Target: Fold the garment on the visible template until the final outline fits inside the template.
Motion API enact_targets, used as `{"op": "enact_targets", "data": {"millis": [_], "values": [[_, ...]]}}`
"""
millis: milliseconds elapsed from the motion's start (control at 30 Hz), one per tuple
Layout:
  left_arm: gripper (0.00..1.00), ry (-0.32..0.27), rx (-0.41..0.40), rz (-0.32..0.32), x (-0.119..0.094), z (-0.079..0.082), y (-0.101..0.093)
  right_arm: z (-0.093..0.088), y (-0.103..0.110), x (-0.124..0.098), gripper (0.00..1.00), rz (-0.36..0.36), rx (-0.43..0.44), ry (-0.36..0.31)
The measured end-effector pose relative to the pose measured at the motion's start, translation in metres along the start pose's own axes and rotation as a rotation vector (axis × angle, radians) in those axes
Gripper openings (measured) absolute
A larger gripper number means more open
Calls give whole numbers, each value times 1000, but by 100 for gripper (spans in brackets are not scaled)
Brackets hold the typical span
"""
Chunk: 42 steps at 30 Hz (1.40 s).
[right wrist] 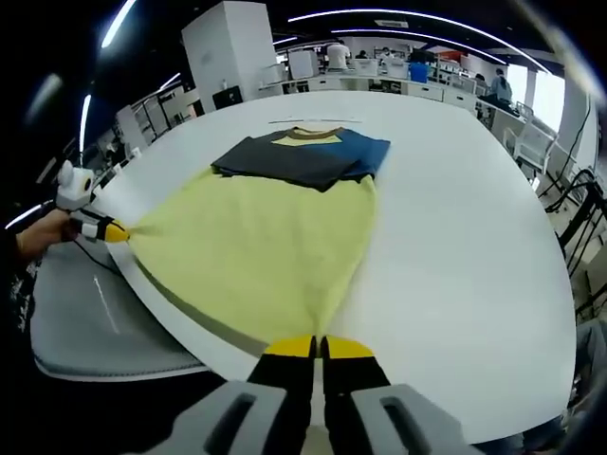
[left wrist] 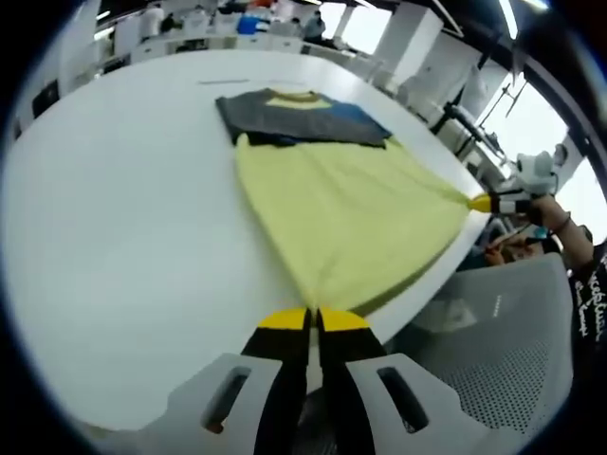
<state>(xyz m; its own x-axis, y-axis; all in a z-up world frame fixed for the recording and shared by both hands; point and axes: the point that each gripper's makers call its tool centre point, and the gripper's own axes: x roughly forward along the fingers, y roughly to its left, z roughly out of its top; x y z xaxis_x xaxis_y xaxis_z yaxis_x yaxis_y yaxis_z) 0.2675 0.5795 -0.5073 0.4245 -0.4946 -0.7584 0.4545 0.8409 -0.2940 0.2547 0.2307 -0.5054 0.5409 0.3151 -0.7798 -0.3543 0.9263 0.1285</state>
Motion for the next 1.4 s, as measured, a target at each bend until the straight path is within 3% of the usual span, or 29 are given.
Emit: {"op": "enact_targets", "data": {"millis": [700, 1100, 1400], "values": [[0, 81, 56, 38, -20, -26, -5, -25, 23, -12, 0, 25, 7, 20], [0, 126, 72, 50, -26, -47, -8, -40, 24, -14, 0, 29, 9, 51], [0, 110, 62, 44, -36, -47, -11, -40, 27, -23, 0, 8, 14, 48]]}}
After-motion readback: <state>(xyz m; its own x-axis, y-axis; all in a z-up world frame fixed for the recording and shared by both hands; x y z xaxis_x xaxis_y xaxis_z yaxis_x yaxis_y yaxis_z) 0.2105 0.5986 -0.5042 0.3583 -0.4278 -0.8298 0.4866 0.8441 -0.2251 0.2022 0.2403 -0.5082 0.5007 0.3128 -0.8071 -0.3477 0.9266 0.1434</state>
